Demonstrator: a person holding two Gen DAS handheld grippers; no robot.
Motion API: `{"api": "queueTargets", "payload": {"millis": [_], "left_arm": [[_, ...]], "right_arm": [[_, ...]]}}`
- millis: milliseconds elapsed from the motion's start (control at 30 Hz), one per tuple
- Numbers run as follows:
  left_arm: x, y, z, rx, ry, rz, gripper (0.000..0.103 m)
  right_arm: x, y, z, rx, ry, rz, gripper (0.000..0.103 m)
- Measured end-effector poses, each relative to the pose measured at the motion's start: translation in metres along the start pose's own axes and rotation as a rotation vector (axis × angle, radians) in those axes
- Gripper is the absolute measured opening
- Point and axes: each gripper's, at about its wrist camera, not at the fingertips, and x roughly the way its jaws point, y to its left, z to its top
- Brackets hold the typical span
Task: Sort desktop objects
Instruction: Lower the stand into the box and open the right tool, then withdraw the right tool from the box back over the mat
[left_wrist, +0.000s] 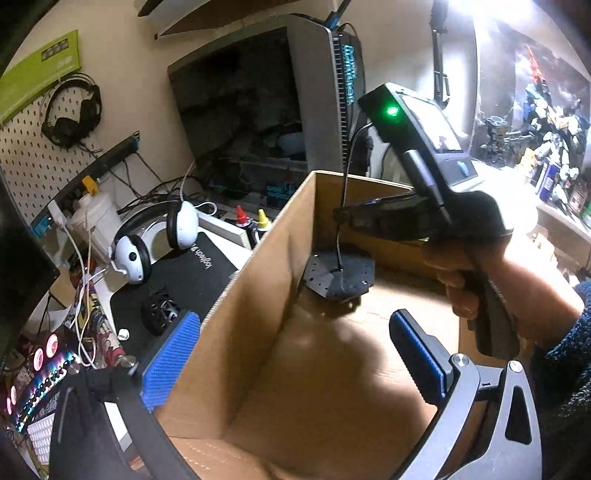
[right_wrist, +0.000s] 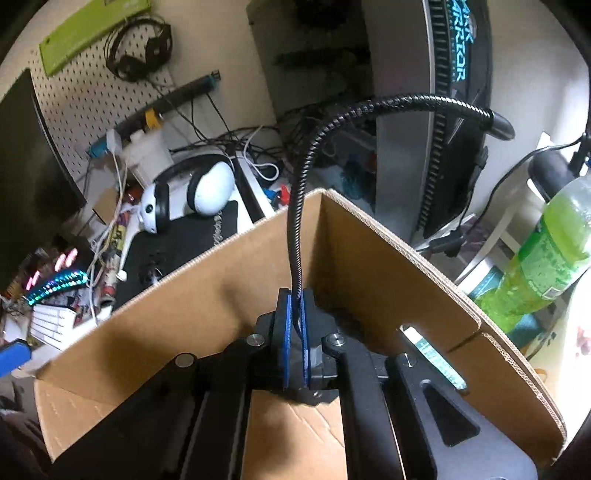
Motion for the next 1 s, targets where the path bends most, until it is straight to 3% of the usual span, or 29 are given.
{"api": "queueTargets", "payload": {"millis": [167, 233, 300, 367, 433, 467, 533, 633, 767, 900, 1000], "left_arm": [[0.01, 0.004, -0.002, -0.017, 0.012, -0.022, 0.103], [0.013, 0.005, -0.003, -0.025, 0.017, -0.028, 0.103], [0.014, 0.006, -0.003, -0.028, 0.016, -0.03, 0.103], [0.012, 0.007, -0.003, -0.028, 0.009, -0.027, 0.103], [0.011, 0.007, -0.003, -0.029, 0.005, -0.024, 0.103], [0.01, 0.008, -0.003, -0.032, 0.004, -0.026, 0.103], [0.008, 0.009, -0.004, -0.043, 0.002, -0.034, 0.103], [-0.002, 0.012, -0.005, -0.053, -0.025, -0.042, 0.103], [-0.013, 0.014, -0.007, -0.066, -0.063, -0.037, 0.103], [-0.025, 0.011, -0.01, -0.067, -0.095, -0.038, 0.103], [-0.037, 0.003, -0.012, -0.059, -0.126, -0.048, 0.103]], "right_arm": [[0.01, 0.001, -0.01, -0.031, 0.112, -0.084, 0.009], [0.014, 0.0, -0.015, -0.025, 0.148, -0.101, 0.019], [0.017, 0.0, -0.018, -0.016, 0.173, -0.118, 0.023], [0.014, 0.003, -0.018, -0.022, 0.176, -0.135, 0.033], [0.005, 0.006, -0.014, -0.02, 0.163, -0.151, 0.05], [-0.001, 0.008, -0.011, -0.022, 0.152, -0.157, 0.052], [-0.019, 0.014, -0.006, -0.033, 0.152, -0.19, 0.072], [-0.051, 0.027, -0.01, -0.077, 0.197, -0.254, 0.079], [-0.105, 0.039, -0.03, -0.079, 0.102, -0.26, 0.079], [-0.179, 0.042, -0.064, -0.032, -0.085, -0.206, 0.079], [-0.225, 0.046, -0.081, -0.015, -0.212, -0.223, 0.079]]}}
